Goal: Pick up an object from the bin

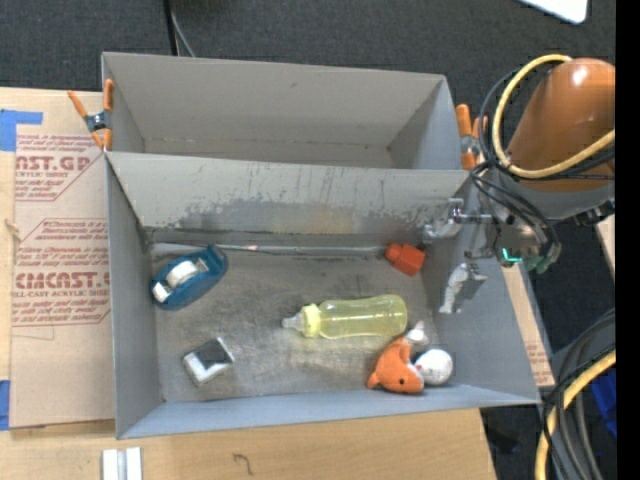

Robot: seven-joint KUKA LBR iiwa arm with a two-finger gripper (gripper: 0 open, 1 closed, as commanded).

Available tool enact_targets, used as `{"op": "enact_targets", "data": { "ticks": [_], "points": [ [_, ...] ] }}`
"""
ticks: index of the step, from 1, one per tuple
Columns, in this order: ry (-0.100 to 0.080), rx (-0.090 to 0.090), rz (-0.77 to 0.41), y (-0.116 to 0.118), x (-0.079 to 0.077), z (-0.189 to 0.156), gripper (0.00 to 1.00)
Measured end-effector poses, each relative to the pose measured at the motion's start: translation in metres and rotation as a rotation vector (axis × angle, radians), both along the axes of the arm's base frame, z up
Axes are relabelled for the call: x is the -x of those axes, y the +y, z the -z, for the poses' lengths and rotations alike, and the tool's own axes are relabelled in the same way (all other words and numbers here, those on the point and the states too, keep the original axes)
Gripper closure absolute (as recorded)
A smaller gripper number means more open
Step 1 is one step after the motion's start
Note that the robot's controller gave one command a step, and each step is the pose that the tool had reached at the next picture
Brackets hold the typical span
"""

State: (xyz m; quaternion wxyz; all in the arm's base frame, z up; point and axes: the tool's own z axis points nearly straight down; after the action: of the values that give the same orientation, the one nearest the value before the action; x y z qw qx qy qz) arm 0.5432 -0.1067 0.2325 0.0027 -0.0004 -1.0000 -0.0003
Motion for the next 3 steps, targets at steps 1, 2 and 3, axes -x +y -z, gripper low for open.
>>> {"op": "enact_targets", "data": {
  "ticks": [1,2,3],
  "points": [
    [-0.008,0.001,-0.001,0.0,-0.002,-0.004,0.0],
    [-0.015,0.003,-0.049,0.006,0.001,0.039,0.0],
    [-0.011,0.001,-0.153,0.017,0.015,0.094,0.0]
  ]
}}
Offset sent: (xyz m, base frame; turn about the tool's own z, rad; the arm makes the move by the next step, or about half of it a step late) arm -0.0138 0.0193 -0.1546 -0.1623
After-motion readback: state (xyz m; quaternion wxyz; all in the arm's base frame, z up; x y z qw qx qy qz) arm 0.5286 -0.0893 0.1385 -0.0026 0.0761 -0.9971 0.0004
